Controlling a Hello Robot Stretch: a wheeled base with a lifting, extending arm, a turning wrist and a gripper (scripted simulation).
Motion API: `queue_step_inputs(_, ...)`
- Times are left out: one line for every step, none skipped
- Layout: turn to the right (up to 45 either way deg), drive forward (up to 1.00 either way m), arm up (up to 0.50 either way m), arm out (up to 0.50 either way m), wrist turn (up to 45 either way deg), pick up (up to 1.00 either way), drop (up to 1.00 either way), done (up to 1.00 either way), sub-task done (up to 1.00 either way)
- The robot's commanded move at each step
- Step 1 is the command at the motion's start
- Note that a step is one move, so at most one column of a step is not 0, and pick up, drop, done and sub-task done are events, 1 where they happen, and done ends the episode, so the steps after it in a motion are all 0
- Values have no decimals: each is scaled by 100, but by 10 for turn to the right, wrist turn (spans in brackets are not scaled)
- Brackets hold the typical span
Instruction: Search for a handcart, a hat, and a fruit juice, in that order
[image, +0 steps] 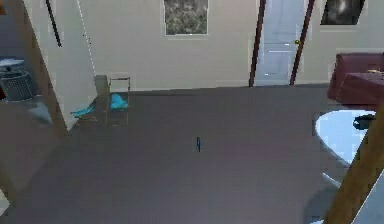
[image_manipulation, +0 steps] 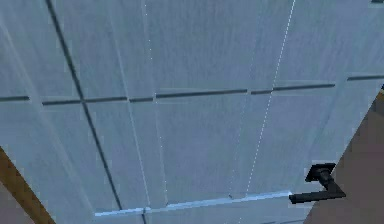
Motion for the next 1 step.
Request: queue_step_inputs(90, 0, 0, 0, 0, 0, 0, 0, 0)
